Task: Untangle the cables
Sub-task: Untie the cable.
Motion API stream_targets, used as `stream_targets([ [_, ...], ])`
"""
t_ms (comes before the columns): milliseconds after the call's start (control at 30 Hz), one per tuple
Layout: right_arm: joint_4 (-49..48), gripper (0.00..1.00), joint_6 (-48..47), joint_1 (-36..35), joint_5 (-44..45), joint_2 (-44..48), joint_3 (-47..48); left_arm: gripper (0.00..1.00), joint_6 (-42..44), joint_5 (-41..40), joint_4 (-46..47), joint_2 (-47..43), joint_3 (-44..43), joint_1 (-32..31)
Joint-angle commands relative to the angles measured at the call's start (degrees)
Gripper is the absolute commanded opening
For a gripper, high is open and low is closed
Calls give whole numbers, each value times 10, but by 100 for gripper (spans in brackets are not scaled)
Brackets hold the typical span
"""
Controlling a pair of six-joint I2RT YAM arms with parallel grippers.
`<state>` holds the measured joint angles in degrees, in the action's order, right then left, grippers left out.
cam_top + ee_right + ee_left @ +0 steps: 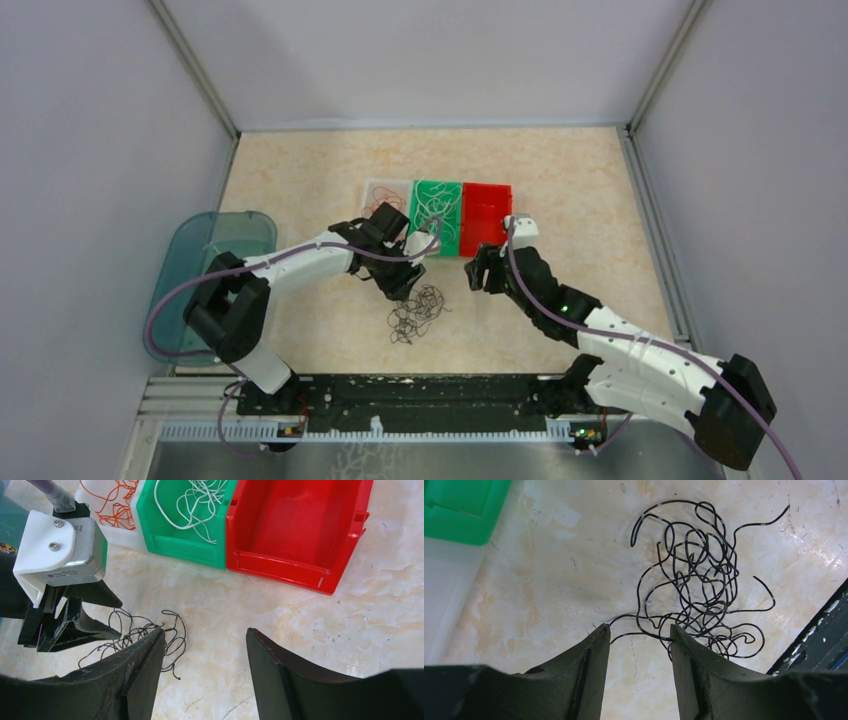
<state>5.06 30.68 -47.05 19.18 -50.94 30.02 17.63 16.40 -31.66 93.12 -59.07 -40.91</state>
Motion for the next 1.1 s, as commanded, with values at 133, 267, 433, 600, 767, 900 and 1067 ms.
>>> stream_targets([
  [133,-22,61,8,3,1,27,-2,47,6,-29,25,-5,0,-3],
  [267,-27,61,9,3,1,29,-4,32,7,-32,36,-4,4,-3],
  [433,-36,61,-1,3,-10,42,-6,7,25,-50,12,-13,-17,-4],
  [600,-88,62,-30,3,-46,61,-20,0,57,-12,-71,-46,-101,-3],
  [767,-211,67,-73,3,-124,61,-50,0,103,67,-147,-93,-174,-3],
  [900,-308,74,-101,3,-171,38,-64,0,117,128,-182,-117,-202,-3],
  [1067,-362,76,-113,-1,-211,-6,-41,0,123,173,-207,-125,-224,-4],
])
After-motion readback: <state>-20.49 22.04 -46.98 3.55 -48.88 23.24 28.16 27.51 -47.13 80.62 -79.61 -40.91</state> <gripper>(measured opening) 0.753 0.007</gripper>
